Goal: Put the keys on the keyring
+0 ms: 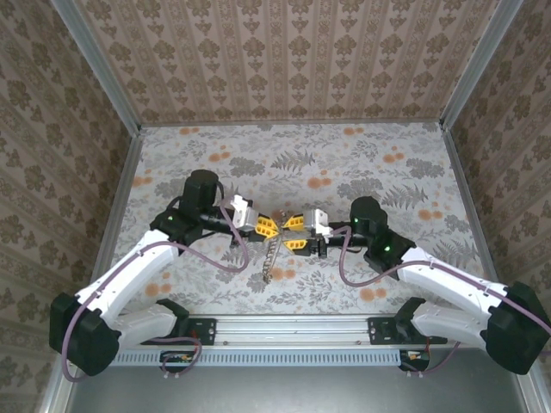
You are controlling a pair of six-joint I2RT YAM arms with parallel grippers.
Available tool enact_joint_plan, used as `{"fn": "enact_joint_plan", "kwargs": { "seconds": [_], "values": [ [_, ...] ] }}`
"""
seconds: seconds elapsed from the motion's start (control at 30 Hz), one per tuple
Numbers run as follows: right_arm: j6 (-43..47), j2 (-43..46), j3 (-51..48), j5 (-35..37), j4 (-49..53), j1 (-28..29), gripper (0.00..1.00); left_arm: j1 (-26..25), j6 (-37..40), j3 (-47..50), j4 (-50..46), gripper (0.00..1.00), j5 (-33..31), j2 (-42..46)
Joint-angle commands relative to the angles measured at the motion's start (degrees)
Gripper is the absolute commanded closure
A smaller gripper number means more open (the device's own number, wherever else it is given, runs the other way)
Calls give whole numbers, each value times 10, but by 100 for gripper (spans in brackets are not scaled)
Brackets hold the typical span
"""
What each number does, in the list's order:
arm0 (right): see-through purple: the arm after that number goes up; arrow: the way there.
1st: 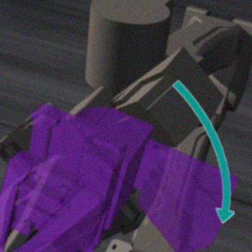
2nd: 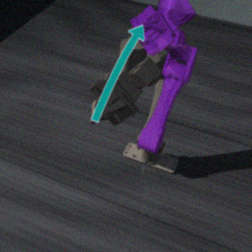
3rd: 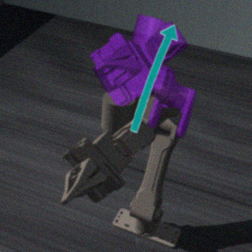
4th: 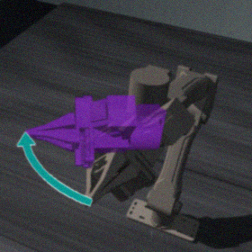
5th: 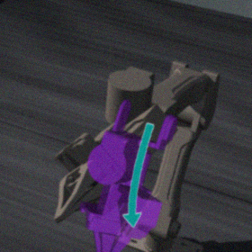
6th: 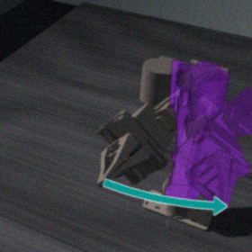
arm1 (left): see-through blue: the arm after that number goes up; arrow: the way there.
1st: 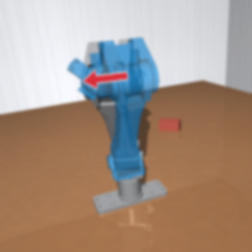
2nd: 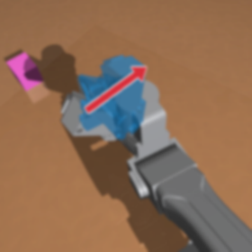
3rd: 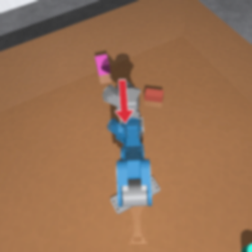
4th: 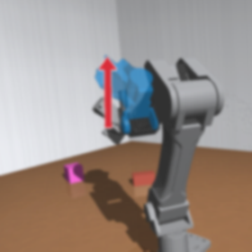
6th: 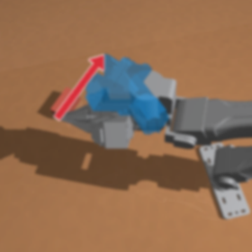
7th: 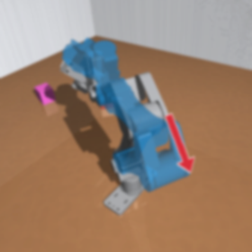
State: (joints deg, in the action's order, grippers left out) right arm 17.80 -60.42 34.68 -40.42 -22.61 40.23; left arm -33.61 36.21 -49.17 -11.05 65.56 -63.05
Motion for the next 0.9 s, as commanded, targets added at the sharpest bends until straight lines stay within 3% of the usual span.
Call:
{"fn": "enact_joint_plan", "kwargs": {
  "seconds": [0.0, 0.57, 0.77, 0.87],
  "values": [
    [-9, 13, -17, 19, -28, 9, 64, -8, -31, -8, 62, 100, 2, -2],
    [-26, 32, -58, 71, -93, 11, 72, -33, -46, -20, 82, 100, 3, -38],
    [-26, 30, -63, 72, -96, 11, 81, -41, -58, -16, 103, 100, -1, -42],
    [-26, 32, -65, 76, -98, 11, 95, -42, -60, -16, 106, 100, -3, -44]
  ]
}}
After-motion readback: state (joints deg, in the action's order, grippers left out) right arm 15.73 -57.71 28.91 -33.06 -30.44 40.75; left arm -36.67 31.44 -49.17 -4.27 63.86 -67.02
